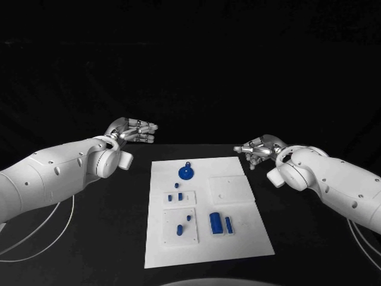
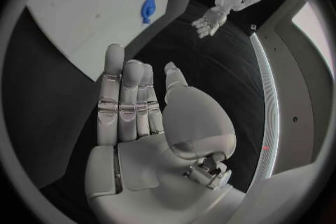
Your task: Assemble the parts on the task board
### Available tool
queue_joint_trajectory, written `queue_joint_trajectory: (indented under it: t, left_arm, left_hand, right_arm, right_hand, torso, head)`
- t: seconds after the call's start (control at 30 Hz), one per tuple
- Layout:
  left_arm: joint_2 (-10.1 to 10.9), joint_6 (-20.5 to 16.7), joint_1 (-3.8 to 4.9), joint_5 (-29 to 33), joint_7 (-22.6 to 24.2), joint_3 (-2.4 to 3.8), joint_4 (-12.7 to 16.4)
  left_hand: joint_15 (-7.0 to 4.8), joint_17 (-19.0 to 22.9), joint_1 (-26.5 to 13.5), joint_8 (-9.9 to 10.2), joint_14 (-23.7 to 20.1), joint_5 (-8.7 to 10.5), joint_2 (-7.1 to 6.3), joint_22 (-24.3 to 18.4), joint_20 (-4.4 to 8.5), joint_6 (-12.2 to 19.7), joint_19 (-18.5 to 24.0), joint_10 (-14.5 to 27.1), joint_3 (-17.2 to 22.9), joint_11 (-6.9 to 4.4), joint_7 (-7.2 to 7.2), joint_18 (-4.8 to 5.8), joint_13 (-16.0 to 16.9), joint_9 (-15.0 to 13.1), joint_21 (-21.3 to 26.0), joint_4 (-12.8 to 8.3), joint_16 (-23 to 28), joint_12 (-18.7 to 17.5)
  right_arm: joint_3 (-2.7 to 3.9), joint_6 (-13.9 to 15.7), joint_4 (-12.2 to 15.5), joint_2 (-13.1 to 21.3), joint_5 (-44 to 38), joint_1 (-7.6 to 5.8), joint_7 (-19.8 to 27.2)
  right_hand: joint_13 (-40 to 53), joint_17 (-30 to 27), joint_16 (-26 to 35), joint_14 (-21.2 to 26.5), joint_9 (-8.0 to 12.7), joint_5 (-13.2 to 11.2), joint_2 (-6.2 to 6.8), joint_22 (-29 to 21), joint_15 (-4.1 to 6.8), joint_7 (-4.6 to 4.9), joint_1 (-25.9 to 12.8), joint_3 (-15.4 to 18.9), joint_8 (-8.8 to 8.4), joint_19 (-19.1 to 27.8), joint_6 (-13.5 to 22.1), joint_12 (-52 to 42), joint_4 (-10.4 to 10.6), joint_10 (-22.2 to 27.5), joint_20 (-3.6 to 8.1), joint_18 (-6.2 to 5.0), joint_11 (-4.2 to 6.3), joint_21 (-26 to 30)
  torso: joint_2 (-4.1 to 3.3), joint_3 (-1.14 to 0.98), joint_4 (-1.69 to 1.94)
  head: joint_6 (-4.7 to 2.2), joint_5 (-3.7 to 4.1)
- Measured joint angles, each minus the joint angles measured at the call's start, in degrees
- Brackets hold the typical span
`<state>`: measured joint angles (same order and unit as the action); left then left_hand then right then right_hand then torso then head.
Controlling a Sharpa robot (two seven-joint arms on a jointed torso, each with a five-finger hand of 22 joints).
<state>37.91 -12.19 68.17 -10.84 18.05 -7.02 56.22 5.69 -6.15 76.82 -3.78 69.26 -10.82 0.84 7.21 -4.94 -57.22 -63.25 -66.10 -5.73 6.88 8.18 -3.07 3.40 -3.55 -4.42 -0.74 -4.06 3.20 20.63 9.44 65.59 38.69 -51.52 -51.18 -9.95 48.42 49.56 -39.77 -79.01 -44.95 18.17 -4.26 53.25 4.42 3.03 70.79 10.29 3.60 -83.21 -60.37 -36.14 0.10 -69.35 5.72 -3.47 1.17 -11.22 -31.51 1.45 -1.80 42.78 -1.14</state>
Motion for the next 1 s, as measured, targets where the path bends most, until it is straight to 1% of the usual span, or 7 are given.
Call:
queue_joint_trajectory:
  t: [0.1,0.2,0.3,0.43,0.57,0.73,1.0]
  left_arm:
    - [-0.9,-0.5,0.05,1.8,0.7,0.01,-1.6]
    - [-2.2,-0.9,0.07,3.5,1.5,0.03,-3.3]
    - [-3.5,-1.2,0.07,4.6,2.3,0.03,-4.8]
    - [-5.2,-1.5,0.06,5.9,3.5,0.04,-6.7]
    - [-5.3,-1.5,0.01,6.1,3.7,0.04,-6.8]
    - [-4.5,-2.0,-0.41,6.1,3.6,0.5,-4.6]
    - [-1.0,-6.7,-2.64,6.7,4.3,2.47,6.5]
  left_hand:
    - [0.89,0.7,0.2,0.0,-2.1,0.0,0.23,-0.4,-0.65,0.0,1.4,1.5,-0.1,0.39,0.0,-0.01,0.0,0.0,0.2,-0.1,0.3,0.0]
    - [1.49,1.9,0.1,0.0,-5.1,0.0,0.34,-1.1,-1.59,0.1,3.5,3.8,-0.1,0.48,-0.35,0.0,0.0,0.0,0.3,-0.4,0.3,0.0]
    - [1.86,2.3,0.0,0.0,-6.7,0.0,0.86,-1.6,-2.34,0.0,4.6,4.5,-0.1,0.47,-0.55,-0.01,0.0,0.0,0.3,-0.4,0.3,0.0]
    - [1.99,2.5,-0.2,0.0,-9.1,0.0,1.13,-2.7,-3.47,1.1,5.7,6.4,-0.1,0.29,-1.25,-0.65,0.0,0.0,0.3,-0.4,0.3,0.0]
    - [0.1,3.5,-6.6,1.2,-15.0,2.71,1.04,-4.1,-1.42,15.9,16.7,13.6,1.5,-1.58,-3.08,-1.0,-0.9,1.0,1.3,-0.4,1.5,-0.7]
    - [-3.25,5.0,-20.2,2.7,-44.2,7.35,-0.03,-5.9,2.26,39.6,43.1,42.6,3.8,-4.63,-6.01,0.89,-2.4,2.5,3.1,0.3,3.0,-2.1]
    - [-5.04,5.8,-59.5,3.2,-62.6,9.68,-0.6,-6.9,4.23,52.5,57.9,59.9,5.0,-6.31,-7.6,1.78,-3.1,3.2,3.8,0.6,3.6,-2.7]
  right_arm:
    - [0.04,0.8,-5.8,-3.0,5.9,-1.24,6.2]
    - [0.05,1.0,-10.7,-5.6,12.1,-1.9,11.4]
    - [0.04,1.0,-14.0,-7.1,17.1,-2.17,15.2]
    - [0.04,0.5,-17.4,-8.8,23.1,-2.44,19.3]
    - [-0.09,0.5,-17.6,-8.9,24.3,-2.49,20.0]
    - [-1.43,1.3,-15.4,-7.8,24.6,-2.8,19.9]
    - [-7.25,6.5,-4.2,-4.0,28.6,-4.56,22.2]
  right_hand:
    - [-10.1,-5.6,8.6,6.5,8.9,-2.3,-2.15,-5.9,-2.62,2.3,2.6,-2.1,0.0,6.2,4.6,10.1,-2.1,4.7,-2.46,0.0,-2.3,6.2]
    - [-28.4,-19.9,25.2,19.0,21.1,-3.4,-1.75,-20.2,-9.25,2.68,4.7,-4.1,0.74,28.0,11.7,25.9,-4.5,11.2,-9.23,1.61,-7.09,8.0]
    - [-44.0,-42.4,35.1,22.1,38.8,-3.1,-1.63,-39.9,-11.83,2.72,2.4,-5.8,-0.36,35.7,17.5,31.8,-6.3,14.6,-16.58,-2.54,-7.5,7.4]
    - [-45.3,-46.1,36.1,25.6,41.9,-4.0,-1.46,-49.3,-11.13,2.57,0.5,-5.7,-0.35,43.2,19.1,32.9,-6.8,21.5,-22.27,-9.55,-7.8,7.4]
    - [-46.2,-47.1,37.3,40.7,42.8,-7.8,0.16,-50.8,-9.39,1.3,-5.8,-6.7,-1.47,55.0,30.3,33.9,-5.2,35.7,-18.26,-6.75,-6.24,8.5]
    - [-47.5,-48.5,38.6,62.5,44.0,-13.7,2.46,-52.2,-6.52,-1.22,-22.3,-8.8,-2.49,71.1,47.5,35.1,-2.4,54.9,-11.09,-0.81,-3.37,10.1]
    - [-48.1,-49.3,39.2,74.7,44.7,-17.0,3.78,-53.0,-5.02,-2.54,-57.4,-10.0,-3.16,80.0,56.9,35.6,-0.9,65.5,-7.17,1.83,-1.77,10.6]
  torso:
    - [0.33,-0.03,-0.01]
    - [0.58,-0.1,0.02]
    - [0.82,-0.21,0.11]
    - [1.11,-0.37,0.26]
    - [1.16,-0.44,0.3]
    - [0.98,-0.62,0.62]
    - [0.46,-1.29,1.58]
  head:
    - [-1.35,0.22]
    - [-2.65,0.34]
    - [-3.93,0.44]
    - [-5.42,0.45]
    - [-5.8,0.36]
    - [-6.45,0.6]
    - [-8.23,1.1]
